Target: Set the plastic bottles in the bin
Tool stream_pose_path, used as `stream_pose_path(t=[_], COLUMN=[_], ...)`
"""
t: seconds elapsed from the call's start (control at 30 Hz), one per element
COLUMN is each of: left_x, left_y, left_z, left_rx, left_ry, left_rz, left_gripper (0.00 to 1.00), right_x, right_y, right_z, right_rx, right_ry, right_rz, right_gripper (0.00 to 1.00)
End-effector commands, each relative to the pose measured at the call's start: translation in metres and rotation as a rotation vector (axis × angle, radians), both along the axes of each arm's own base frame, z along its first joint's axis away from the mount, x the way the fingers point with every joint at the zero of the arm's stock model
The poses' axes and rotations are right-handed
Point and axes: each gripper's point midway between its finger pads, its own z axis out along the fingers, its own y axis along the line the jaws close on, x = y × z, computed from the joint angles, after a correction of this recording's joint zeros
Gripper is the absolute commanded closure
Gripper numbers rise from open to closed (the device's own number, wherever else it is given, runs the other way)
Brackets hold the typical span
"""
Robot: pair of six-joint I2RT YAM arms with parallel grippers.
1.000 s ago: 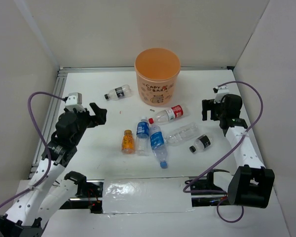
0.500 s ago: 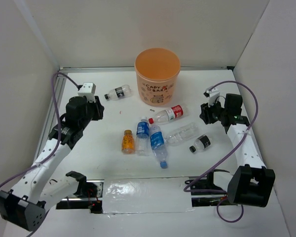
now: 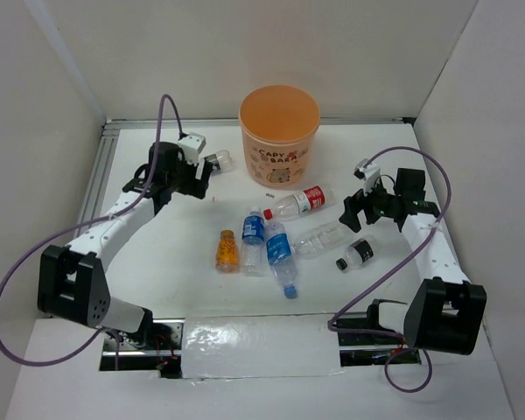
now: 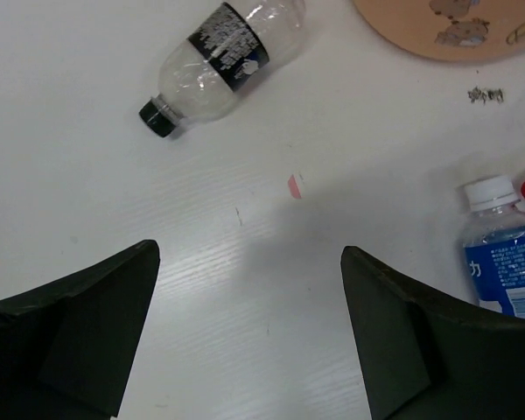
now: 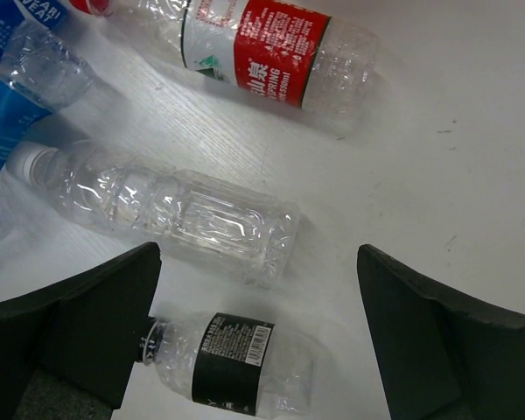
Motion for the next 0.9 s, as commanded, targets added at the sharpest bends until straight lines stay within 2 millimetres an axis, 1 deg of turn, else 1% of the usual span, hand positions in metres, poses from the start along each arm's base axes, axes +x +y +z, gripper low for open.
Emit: stream_pose_path(t=[0.0, 0.03, 0.1, 0.13, 0.17, 0.23, 0.27, 0.3, 0.33, 0.37, 0.4, 0.43, 0.47, 0.5, 0.53, 0.57, 0.63, 0.67, 0.7, 0.73, 0.8, 0.87], left_x=[0.033, 0.045, 0.056, 0.064, 0.071, 0.084, 0.092, 0.099, 0.108, 0.116, 0.121, 0.129, 0.140, 0.149, 0.149, 0.157, 0.164, 0.170, 0.174, 0.176, 0.179, 0.180], left_y=[-0.025, -0.025, -0.027, -0.027, -0.025, -0.020, -0.022, -0.021, -0.021, -0.016, -0.016, -0.012, -0.012, -0.014, -0.014, -0.016, -0.016, -0.017, -0.016, -0.016, -0.017, -0.019], left_z=[0.024, 0.014, 0.003, 0.004, -0.011, -0.018, -0.028, -0.032, -0.030, -0.033, -0.039, -0.056, -0.052, -0.059, -0.069, -0.065, -0.074, -0.082, -0.084, -0.088, -0.102, -0.109], left_rx=[0.051, 0.058, 0.084, 0.105, 0.127, 0.160, 0.169, 0.174, 0.186, 0.192, 0.198, 0.219, 0.223, 0.223, 0.225, 0.224, 0.255, 0.256, 0.262, 0.263, 0.266, 0.262], left_ry=[-0.136, -0.103, -0.081, -0.092, -0.068, -0.081, -0.065, -0.063, -0.073, -0.078, -0.069, -0.047, -0.067, -0.067, -0.049, -0.063, -0.055, -0.052, -0.056, -0.052, -0.031, -0.016], left_rz=[-0.214, -0.230, -0.246, -0.260, -0.253, -0.251, -0.257, -0.250, -0.247, -0.228, -0.222, -0.198, -0.186, -0.186, -0.188, -0.187, -0.177, -0.178, -0.167, -0.168, -0.171, -0.180], left_gripper=[0.04, 0.05, 0.05, 0.05, 0.05, 0.05, 0.05, 0.05, 0.05, 0.05, 0.05, 0.05, 0.02, 0.02, 0.02, 0.02, 0.01, 0.01, 0.01, 0.01, 0.01, 0.01], right_x=[0.005, 0.005, 0.003, 0.003, 0.001, -0.001, 0.000, -0.002, -0.002, -0.003, -0.003, -0.002, -0.002, -0.002, -0.002, -0.004, -0.006, -0.003, -0.003, -0.003, -0.005, -0.005], right_y=[0.006, 0.008, 0.009, 0.009, 0.009, 0.010, 0.008, 0.008, 0.008, 0.005, 0.004, 0.004, 0.004, 0.003, 0.003, 0.000, -0.001, -0.002, -0.003, -0.003, -0.003, -0.001], right_z=[0.019, 0.017, 0.015, 0.015, 0.013, 0.010, 0.009, 0.008, 0.005, 0.003, 0.000, 0.000, 0.003, 0.002, 0.002, 0.001, -0.004, 0.000, -0.001, -0.003, -0.004, -0.006], right_rx=[0.013, 0.024, 0.021, 0.021, 0.017, 0.022, 0.013, 0.016, 0.018, 0.013, 0.016, 0.012, 0.013, 0.009, 0.009, 0.003, 0.001, -0.001, -0.009, -0.007, -0.005, 0.006], right_ry=[-0.051, -0.043, -0.032, -0.032, -0.027, -0.008, -0.006, 0.004, 0.013, 0.025, 0.037, 0.040, 0.041, 0.056, 0.056, 0.059, 0.082, 0.071, 0.073, 0.082, 0.091, 0.098], right_rz=[0.079, 0.086, 0.109, 0.109, 0.116, 0.116, 0.110, 0.109, 0.109, 0.095, 0.094, 0.100, 0.100, 0.095, 0.094, 0.094, 0.088, 0.088, 0.083, 0.083, 0.083, 0.089], right_gripper=[0.00, 0.00, 0.00, 0.00, 0.00, 0.00, 0.00, 0.00, 0.00, 0.00, 0.00, 0.00, 0.00, 0.00, 0.00, 0.00, 0.00, 0.00, 0.00, 0.00, 0.00, 0.00])
